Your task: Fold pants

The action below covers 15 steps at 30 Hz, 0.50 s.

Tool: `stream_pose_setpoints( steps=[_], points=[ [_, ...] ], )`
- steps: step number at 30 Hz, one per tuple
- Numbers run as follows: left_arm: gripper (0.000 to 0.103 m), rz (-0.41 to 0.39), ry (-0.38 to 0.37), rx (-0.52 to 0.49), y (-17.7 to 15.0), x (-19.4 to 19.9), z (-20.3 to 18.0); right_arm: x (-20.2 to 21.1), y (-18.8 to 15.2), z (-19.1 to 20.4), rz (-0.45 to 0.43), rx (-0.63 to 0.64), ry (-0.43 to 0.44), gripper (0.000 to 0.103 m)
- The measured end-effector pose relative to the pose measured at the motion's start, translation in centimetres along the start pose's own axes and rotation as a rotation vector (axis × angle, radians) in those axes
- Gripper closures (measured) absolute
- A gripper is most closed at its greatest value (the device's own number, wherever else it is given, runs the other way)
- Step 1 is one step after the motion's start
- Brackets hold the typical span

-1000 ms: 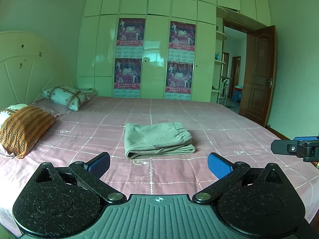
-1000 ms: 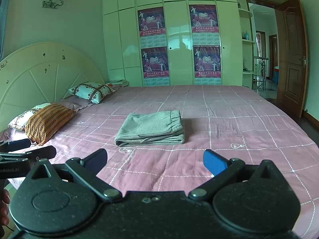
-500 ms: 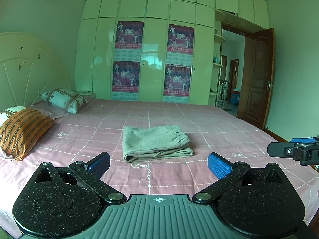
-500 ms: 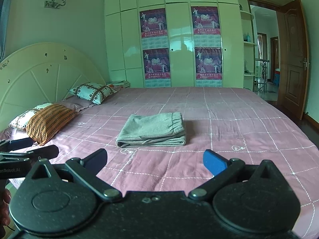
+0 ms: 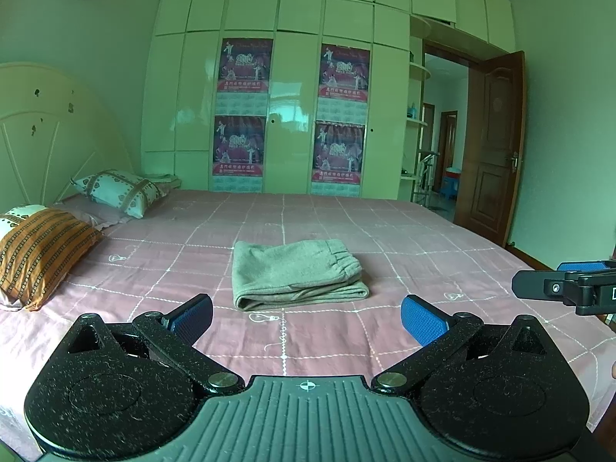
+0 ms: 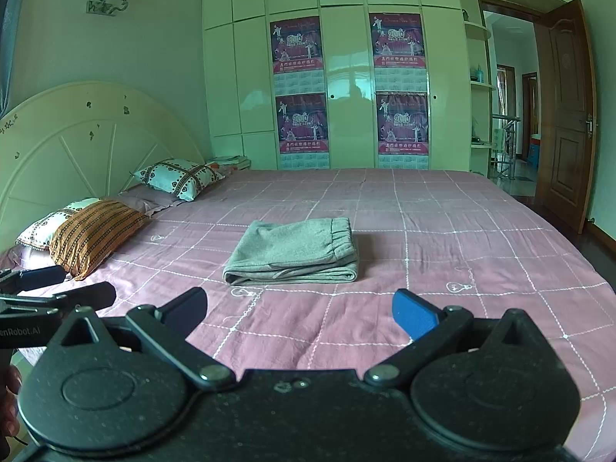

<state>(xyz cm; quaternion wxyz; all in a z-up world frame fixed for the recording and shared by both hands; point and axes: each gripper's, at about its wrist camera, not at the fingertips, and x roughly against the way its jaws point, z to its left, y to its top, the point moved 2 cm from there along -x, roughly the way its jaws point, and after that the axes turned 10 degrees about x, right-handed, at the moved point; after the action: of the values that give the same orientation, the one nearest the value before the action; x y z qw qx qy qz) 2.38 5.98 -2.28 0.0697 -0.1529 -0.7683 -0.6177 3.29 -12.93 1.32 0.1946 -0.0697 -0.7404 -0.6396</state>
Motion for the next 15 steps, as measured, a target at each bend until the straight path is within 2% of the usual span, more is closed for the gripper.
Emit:
stream_pose_setpoints(
  steps=[15],
  points=[
    [0.000,0.003,-0.006,-0.003,0.22,-0.15,-0.11,-0.01,-0.01,0.05,0.001,0.000,0.001,0.006]
  ],
)
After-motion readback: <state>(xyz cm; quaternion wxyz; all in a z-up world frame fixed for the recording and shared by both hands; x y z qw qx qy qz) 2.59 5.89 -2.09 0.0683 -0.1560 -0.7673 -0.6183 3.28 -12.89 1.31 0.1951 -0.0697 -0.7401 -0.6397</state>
